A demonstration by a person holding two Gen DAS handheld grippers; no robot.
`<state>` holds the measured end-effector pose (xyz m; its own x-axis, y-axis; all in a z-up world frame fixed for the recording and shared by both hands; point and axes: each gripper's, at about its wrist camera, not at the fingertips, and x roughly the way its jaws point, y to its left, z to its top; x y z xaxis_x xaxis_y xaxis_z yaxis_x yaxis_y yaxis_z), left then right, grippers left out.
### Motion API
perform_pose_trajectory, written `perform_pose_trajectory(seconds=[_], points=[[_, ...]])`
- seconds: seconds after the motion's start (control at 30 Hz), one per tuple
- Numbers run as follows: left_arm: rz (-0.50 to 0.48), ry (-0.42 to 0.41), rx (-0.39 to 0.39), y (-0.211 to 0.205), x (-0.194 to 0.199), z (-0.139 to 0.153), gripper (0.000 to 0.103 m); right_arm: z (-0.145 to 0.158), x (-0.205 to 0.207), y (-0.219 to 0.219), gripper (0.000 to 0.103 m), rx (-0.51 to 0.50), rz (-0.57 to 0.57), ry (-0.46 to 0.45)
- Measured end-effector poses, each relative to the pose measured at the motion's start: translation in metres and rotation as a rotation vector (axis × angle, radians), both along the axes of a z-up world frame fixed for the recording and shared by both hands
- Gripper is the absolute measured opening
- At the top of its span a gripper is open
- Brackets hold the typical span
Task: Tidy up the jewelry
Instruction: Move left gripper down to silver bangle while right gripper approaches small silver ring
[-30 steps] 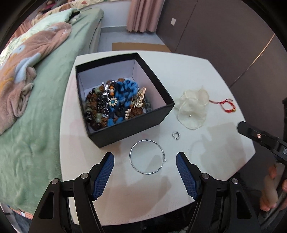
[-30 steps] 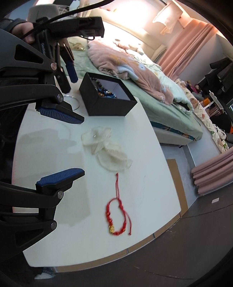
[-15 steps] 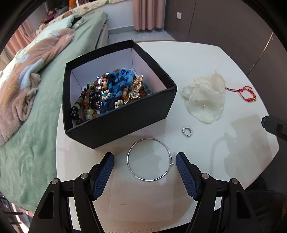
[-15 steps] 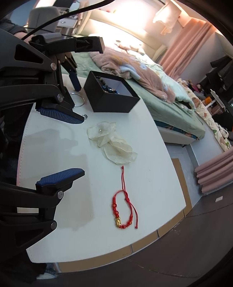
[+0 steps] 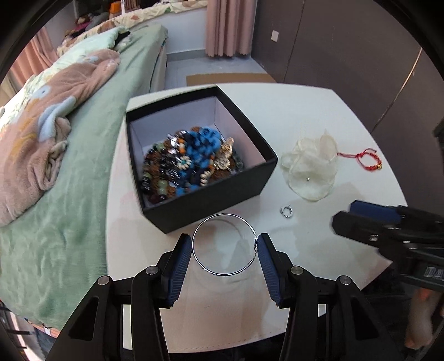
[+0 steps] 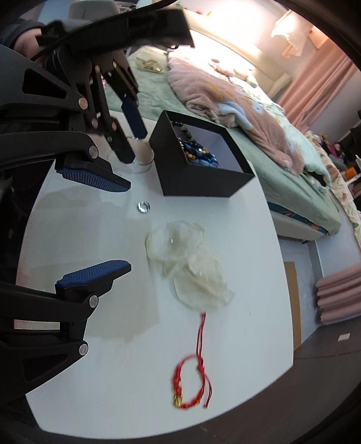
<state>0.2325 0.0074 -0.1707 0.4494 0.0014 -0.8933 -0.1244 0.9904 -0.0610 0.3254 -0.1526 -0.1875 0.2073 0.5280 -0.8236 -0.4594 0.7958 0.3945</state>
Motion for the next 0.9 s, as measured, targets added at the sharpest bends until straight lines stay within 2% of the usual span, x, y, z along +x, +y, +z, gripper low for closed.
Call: perform_pose_trajectory(seconds=[0.1,0.17,0.23,0.27,0.3,0.33,0.57,0.73,0.83,0.9], points=[[-0.003,-0.003,-0.007,0.008,-0.004,0.004,0.051,-0.003,0.0,0.011,0.049,-0.006,0.006,0.01],[0.013,-0.009,-0.011,0.017,-0.007,0.006,0.051,-0.007,0.001,0.018,0.034,-0.001,0.015,0.025],[0.028,-0.018,-0.024,0.026,-0.011,0.01,0.05,-0.011,0.003,0.023,0.029,-0.007,0.018,0.041],[0.034,-0.023,-0.028,0.03,-0.013,0.012,0.049,-0.014,0.003,0.028,0.028,-0.017,0.016,0.048],[0.041,-0.032,-0.023,0.035,-0.016,0.015,0.032,-0.015,0.004,0.031,0.028,-0.023,0.015,0.049],[0.046,-0.03,-0.019,0.038,-0.017,0.016,0.026,-0.016,0.004,0.035,0.027,-0.03,0.014,0.047],[0.085,-0.038,-0.06,0.067,-0.025,0.024,0.025,-0.02,0.003,0.052,0.026,-0.095,0.01,0.024],[0.085,-0.02,-0.146,0.074,-0.026,0.014,0.026,-0.022,0.003,0.06,0.026,-0.164,0.001,-0.015],[0.09,0.033,-0.163,0.075,-0.022,0.003,0.039,-0.022,0.003,0.063,0.026,-0.189,0.004,-0.035],[0.089,0.037,-0.174,0.075,-0.024,-0.001,0.05,-0.021,0.002,0.065,0.026,-0.205,0.011,-0.049]])
